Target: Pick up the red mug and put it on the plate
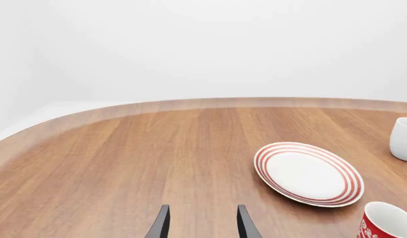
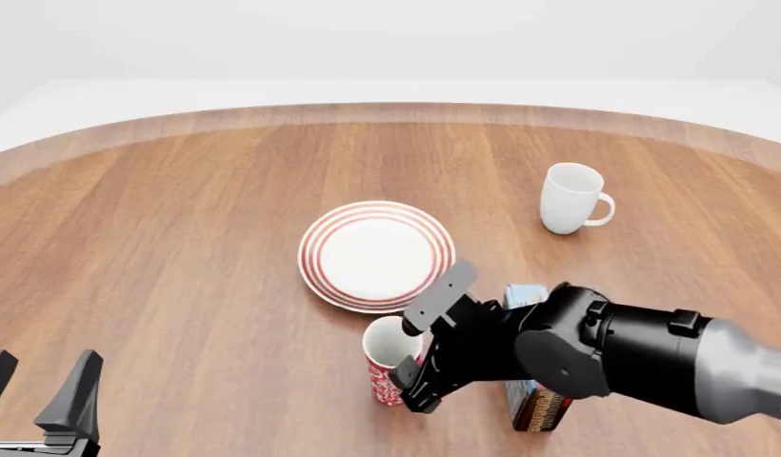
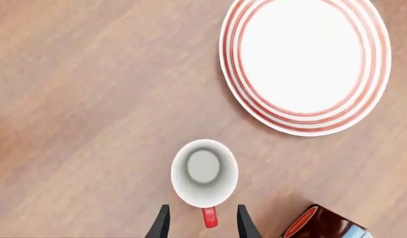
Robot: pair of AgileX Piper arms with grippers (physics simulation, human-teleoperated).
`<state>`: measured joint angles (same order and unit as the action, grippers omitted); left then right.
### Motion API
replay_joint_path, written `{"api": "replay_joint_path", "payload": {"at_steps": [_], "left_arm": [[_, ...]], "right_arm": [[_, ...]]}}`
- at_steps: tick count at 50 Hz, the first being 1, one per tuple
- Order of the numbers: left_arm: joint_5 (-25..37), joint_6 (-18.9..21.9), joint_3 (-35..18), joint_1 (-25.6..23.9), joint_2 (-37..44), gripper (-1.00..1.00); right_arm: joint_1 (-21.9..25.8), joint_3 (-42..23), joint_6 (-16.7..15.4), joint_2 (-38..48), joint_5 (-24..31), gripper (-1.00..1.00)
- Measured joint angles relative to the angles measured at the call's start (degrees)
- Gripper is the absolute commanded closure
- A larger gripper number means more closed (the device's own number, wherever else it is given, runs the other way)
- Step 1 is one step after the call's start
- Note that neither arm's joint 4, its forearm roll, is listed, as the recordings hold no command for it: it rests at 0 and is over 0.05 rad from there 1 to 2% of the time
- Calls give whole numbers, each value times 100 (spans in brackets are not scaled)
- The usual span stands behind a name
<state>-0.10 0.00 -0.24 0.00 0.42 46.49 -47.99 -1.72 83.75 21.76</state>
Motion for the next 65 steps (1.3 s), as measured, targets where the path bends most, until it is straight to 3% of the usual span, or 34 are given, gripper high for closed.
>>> {"api": "replay_joint_path", "payload": {"at_steps": [65], "left_arm": [[0, 0, 0, 0, 0, -100]], "right_arm": [[-71, 261, 59, 303, -380, -100]]}}
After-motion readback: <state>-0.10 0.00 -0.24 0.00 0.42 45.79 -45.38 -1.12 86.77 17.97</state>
